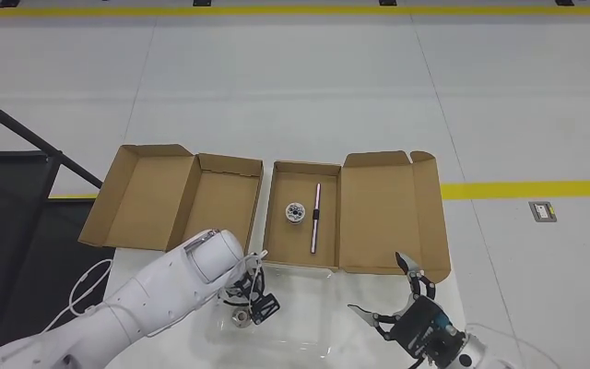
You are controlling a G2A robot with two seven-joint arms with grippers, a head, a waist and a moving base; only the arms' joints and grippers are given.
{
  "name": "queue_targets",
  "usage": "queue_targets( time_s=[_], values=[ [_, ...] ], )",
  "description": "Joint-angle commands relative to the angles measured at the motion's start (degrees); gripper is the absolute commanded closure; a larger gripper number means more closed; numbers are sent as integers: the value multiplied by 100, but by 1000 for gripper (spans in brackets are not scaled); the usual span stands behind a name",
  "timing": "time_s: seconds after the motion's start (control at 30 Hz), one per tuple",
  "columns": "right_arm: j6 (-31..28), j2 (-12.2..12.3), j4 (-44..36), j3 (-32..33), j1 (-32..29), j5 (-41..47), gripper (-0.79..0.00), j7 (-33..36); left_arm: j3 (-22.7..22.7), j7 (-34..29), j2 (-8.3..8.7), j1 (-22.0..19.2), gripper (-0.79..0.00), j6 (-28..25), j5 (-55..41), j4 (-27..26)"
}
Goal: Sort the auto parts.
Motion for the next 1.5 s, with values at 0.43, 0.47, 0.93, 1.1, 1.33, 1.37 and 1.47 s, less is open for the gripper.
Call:
queue_targets(
  time_s=[0.43,0.47,0.93,1.1,1.33,1.37,1.47],
  values=[
    [0,0,0,0,0,0,-785,0,0,230,213,-25,-308,0,216,-331],
    [0,0,0,0,0,0,-785,0,0,222,222,-28,-320,0,269,-349],
    [0,0,0,0,0,0,-785,0,0,-97,154,109,-305,0,565,-257],
    [0,0,0,0,0,0,-785,0,0,-17,87,85,-280,0,464,-240],
    [0,0,0,0,0,0,-785,0,0,-15,45,42,-249,0,303,-222],
    [0,0,0,0,0,0,-785,0,0,-29,44,51,-249,0,322,-197],
    [0,0,0,0,0,0,-785,0,0,-63,43,61,-265,0,350,-126]
  ],
)
